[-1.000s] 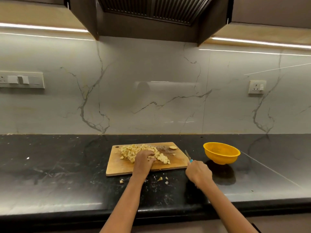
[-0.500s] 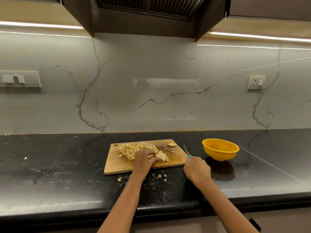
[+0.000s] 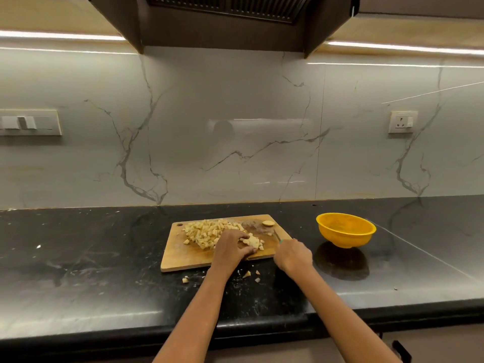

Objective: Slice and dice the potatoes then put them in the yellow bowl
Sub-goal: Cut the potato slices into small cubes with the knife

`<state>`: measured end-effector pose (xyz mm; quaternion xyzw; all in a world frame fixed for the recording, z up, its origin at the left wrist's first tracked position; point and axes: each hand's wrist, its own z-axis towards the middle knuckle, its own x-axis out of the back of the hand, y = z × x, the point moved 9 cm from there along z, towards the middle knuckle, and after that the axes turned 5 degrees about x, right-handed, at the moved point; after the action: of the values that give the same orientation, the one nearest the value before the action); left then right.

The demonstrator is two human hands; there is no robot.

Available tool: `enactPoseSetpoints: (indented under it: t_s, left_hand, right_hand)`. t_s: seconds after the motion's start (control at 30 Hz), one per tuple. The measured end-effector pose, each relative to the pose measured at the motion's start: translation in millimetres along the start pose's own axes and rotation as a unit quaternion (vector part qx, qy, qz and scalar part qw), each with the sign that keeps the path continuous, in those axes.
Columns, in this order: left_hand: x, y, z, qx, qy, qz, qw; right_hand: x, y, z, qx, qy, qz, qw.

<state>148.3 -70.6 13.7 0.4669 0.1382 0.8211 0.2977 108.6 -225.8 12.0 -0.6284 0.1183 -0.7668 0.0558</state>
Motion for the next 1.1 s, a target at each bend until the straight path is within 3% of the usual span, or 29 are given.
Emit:
enactPoseSetpoints:
  t_s: [0.13,0.33,0.5,0.57,0.63,0.7,0.8,0.9,1.0,1.1]
  left_hand:
    - [-13,13,8,-0.032,-0.030,0.037,0.998]
    - [-17,10,27,0.015,-0.002,0.181,0.983]
    - [-4,3,44,0.036,0.084,0.114,0.989]
    - [-16,13,49,-0.021,0.047,0.068,0.996]
    - [-37,23,50,-0.070,-0.042,0.052,0.995]
    - [-52,23,51,-0.069,-0.101,0.136,0.983]
    - [-42,9,61,-0.013,-0.039,0.274,0.961]
    - [-23,1,72,0.058,0.025,0.261,0.963]
    - [-13,5,75,0.079,0.086,0.237,0.965]
    - [-14,2,79,0.101,0.085,0.246,0.960]
  right_hand:
    - [-4,-13,14,0.050,-0.025,0.045,0.997]
    - [18,5,52,0.039,0.100,0.138,0.985]
    - [14,14,81,0.060,0.150,0.176,0.971]
    - [8,14,91,0.072,0.148,0.202,0.966]
    - [5,14,100,0.080,0.152,0.241,0.955]
    - [5,18,108,0.081,0.168,0.285,0.940]
    - [0,31,119,0.062,0.184,0.336,0.922]
    - [-3,40,127,0.034,0.183,0.377,0.907]
    - [-5,42,128,0.025,0.190,0.385,0.903]
    - [-10,42,131,0.031,0.195,0.383,0.902]
